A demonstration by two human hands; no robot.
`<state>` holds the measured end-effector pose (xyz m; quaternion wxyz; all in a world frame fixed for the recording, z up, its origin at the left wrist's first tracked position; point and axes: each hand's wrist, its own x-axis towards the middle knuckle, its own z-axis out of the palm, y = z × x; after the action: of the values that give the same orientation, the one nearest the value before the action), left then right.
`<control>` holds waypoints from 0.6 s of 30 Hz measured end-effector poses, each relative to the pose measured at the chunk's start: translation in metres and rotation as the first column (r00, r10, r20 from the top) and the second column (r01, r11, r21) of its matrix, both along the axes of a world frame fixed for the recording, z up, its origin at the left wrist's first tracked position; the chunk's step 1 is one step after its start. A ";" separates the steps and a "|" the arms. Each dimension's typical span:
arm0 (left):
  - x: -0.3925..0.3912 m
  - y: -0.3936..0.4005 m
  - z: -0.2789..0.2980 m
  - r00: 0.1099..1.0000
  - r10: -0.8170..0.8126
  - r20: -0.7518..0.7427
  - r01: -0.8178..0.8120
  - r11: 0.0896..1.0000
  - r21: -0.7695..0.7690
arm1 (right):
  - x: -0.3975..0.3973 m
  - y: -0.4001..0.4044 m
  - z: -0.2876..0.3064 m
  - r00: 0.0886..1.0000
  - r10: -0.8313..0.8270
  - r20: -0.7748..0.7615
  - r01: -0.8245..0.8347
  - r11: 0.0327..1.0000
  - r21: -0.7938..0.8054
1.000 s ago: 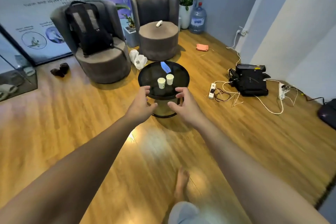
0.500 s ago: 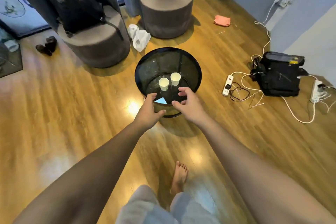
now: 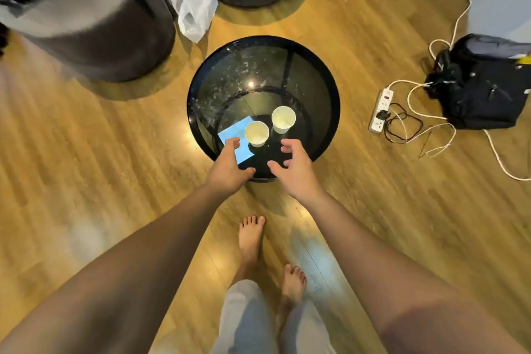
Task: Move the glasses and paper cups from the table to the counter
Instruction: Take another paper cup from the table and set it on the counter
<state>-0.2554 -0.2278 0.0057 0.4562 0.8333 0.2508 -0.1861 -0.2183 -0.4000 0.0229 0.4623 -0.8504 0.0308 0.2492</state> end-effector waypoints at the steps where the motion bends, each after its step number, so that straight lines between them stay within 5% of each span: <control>1: 0.004 0.002 -0.009 1.000 -0.014 -0.007 0.014 1.000 0.007 | 0.003 0.004 -0.010 1.000 -0.005 -0.010 0.005 1.000 -0.003; 10: 0.063 0.032 -0.105 0.998 -0.066 -0.013 0.065 0.997 -0.048 | 0.052 0.056 -0.104 0.994 -0.007 -0.107 0.006 1.000 -0.015; 18: 0.073 0.036 -0.120 0.988 -0.103 0.116 0.116 0.988 -0.104 | 0.054 0.076 -0.119 0.998 -0.053 -0.035 0.054 0.998 0.025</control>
<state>-0.1824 -0.1917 -0.1147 0.5039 0.8282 0.1684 -0.1783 -0.1638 -0.3240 -0.0962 0.4794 -0.8387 0.0582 0.2517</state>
